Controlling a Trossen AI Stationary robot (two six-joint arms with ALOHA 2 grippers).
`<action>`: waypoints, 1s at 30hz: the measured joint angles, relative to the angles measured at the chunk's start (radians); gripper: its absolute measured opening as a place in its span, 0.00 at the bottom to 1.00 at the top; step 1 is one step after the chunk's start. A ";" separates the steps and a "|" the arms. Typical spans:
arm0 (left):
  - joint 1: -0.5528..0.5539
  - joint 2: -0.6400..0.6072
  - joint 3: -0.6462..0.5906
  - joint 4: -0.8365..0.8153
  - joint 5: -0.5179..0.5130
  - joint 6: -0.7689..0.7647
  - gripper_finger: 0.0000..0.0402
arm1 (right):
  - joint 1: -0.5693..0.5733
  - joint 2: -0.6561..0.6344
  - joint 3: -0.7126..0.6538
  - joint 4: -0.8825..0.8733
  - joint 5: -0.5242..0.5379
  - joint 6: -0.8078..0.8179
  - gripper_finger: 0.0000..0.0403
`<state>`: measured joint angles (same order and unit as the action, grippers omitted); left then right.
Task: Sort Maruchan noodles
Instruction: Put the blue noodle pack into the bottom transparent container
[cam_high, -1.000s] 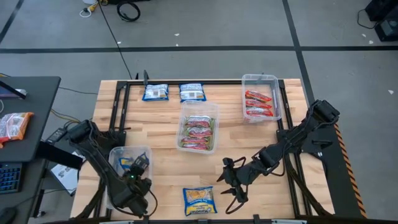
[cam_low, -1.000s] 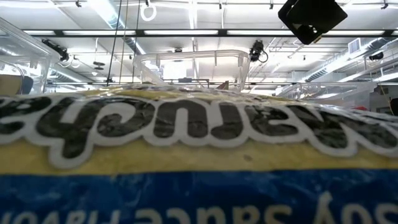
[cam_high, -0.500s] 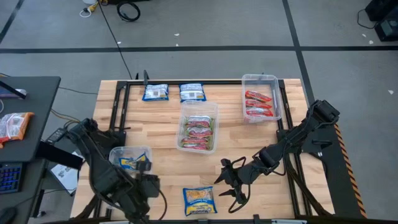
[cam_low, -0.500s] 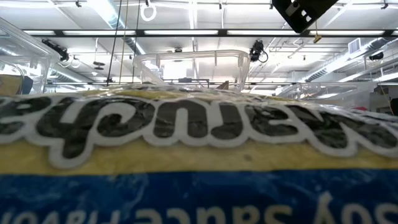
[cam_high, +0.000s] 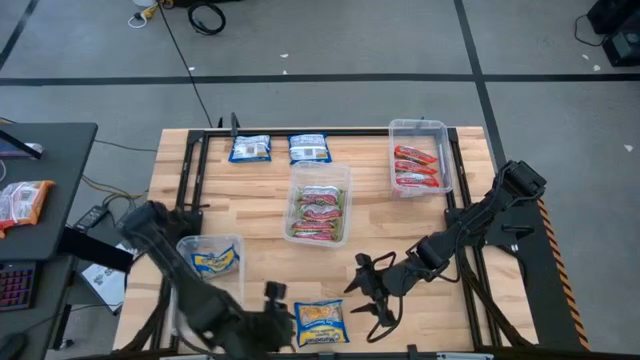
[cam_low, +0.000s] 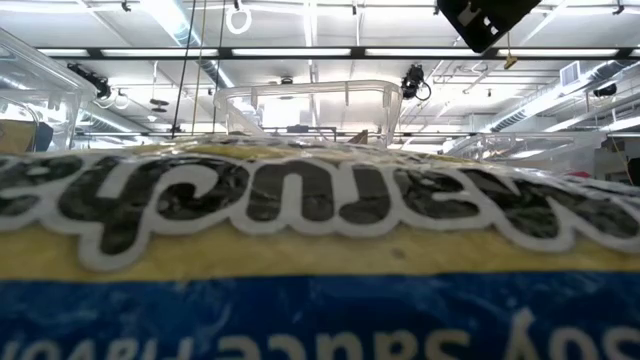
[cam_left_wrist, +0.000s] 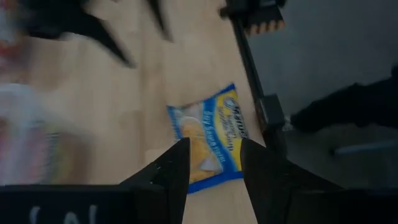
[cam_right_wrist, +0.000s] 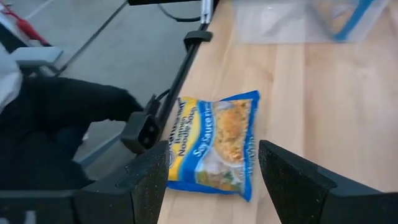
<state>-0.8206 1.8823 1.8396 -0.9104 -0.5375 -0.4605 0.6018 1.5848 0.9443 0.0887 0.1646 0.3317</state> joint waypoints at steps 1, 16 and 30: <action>0.009 0.022 -0.015 0.034 0.020 0.015 0.37 | 0.000 0.000 0.000 0.000 0.016 -0.004 0.62; 0.102 0.294 -0.054 0.242 0.410 -0.009 0.37 | 0.010 0.000 0.000 -0.045 -0.017 0.009 0.62; 0.120 0.370 -0.052 0.239 0.448 -0.053 0.37 | 0.011 0.000 0.000 -0.066 -0.048 0.086 0.62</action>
<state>-0.7011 2.2520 1.7871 -0.6713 -0.0898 -0.5133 0.6132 1.5848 0.9446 0.0231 0.1162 0.4174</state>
